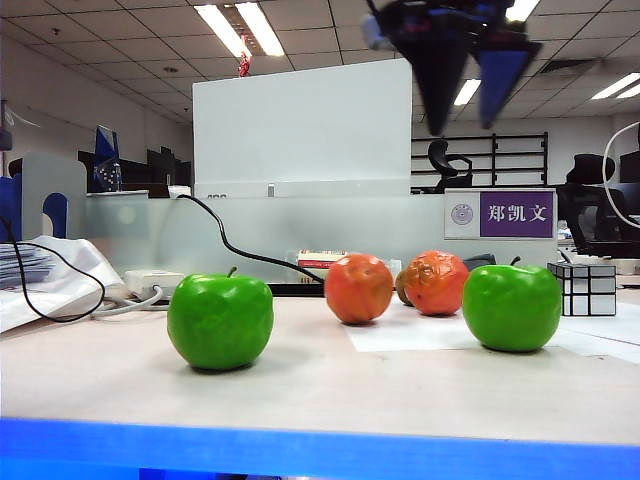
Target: Put the same fruits together.
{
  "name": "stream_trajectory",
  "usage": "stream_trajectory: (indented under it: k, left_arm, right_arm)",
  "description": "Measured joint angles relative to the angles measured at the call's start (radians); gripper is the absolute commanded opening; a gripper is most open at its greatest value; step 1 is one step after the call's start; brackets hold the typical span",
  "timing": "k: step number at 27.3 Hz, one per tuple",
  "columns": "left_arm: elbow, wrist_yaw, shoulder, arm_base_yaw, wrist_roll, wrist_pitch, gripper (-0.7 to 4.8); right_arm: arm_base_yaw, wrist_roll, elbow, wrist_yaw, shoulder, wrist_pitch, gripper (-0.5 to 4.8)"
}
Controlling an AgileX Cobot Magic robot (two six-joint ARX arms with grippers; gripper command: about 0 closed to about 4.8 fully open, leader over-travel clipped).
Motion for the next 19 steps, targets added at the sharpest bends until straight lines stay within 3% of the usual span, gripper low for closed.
stream_trajectory:
  k: [8, 19]
  left_arm:
    - [0.0, 0.0, 0.0, 0.0, 0.0, -0.001, 4.79]
    - [0.0, 0.001, 0.0, 0.0, 0.0, -0.002, 4.79]
  right_arm:
    - [-0.035, 0.032, -0.183, 0.004, -0.018, -0.027, 4.79]
    - [-0.034, 0.054, -0.342, -0.003, -0.018, 0.076, 4.79]
